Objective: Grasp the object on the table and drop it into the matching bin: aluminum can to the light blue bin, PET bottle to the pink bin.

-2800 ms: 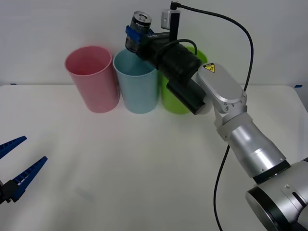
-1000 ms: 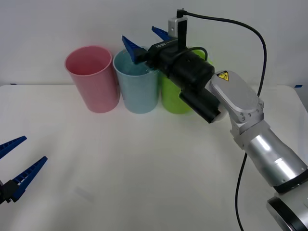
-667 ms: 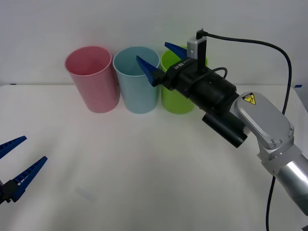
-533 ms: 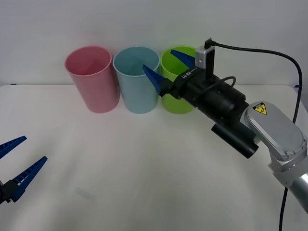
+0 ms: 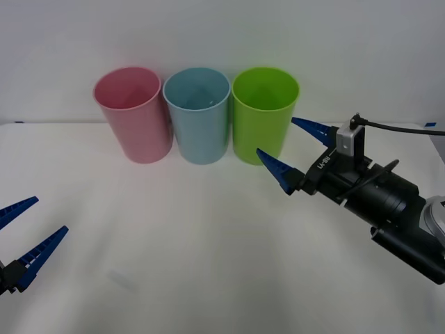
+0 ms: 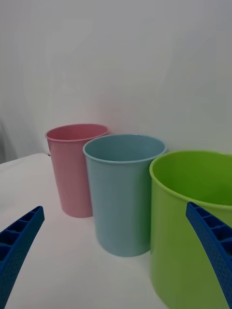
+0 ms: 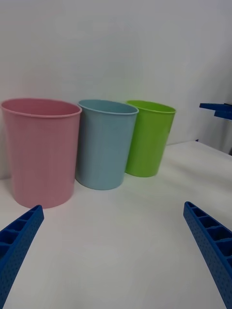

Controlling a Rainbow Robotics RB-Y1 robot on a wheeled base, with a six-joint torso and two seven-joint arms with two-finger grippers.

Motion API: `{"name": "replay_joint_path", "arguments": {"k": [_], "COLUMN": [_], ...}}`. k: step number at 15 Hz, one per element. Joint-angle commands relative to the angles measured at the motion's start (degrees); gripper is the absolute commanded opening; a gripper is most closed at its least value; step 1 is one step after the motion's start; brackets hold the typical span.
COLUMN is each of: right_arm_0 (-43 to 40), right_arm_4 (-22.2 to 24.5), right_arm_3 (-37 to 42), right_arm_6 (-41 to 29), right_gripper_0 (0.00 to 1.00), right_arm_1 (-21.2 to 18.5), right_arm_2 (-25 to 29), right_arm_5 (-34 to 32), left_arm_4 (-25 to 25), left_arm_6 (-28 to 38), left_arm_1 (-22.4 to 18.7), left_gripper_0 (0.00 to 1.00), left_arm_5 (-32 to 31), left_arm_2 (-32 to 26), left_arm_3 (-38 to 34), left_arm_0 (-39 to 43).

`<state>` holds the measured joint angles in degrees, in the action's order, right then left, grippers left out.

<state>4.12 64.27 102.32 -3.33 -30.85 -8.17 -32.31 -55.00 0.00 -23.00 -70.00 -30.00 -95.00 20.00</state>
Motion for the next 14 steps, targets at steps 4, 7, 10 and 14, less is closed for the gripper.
{"name": "replay_joint_path", "arguments": {"k": [4, 7, 10, 14], "right_arm_0": [-10.0, -15.0, -19.1, -22.9], "right_arm_4": [-1.1, -1.1, -1.0, -1.1], "right_arm_3": [0.0, -0.1, -0.1, 0.0], "right_arm_6": [4.2, 4.6, 4.7, 4.7], "right_gripper_0": [1.0, 1.0, 1.0, 1.0], "right_arm_1": [0.4, 2.4, 3.9, 4.9], "right_arm_2": [9.5, 16.2, 21.0, 24.9], "right_arm_5": [-10.0, -16.1, -20.8, -25.5], "left_arm_4": [0.0, 0.0, 0.0, 0.0], "left_arm_6": [0.0, 0.0, 0.0, 0.0], "left_arm_1": [0.0, 0.0, 0.0, 0.0], "left_gripper_0": [1.0, 1.0, 1.0, 1.0], "left_arm_5": [0.0, 0.0, 0.0, 0.0], "left_arm_2": [0.0, 0.0, 0.0, 0.0], "left_arm_3": [0.0, 0.0, 0.0, 0.0], "left_arm_0": [0.0, 0.0, 0.0, 0.0]}}
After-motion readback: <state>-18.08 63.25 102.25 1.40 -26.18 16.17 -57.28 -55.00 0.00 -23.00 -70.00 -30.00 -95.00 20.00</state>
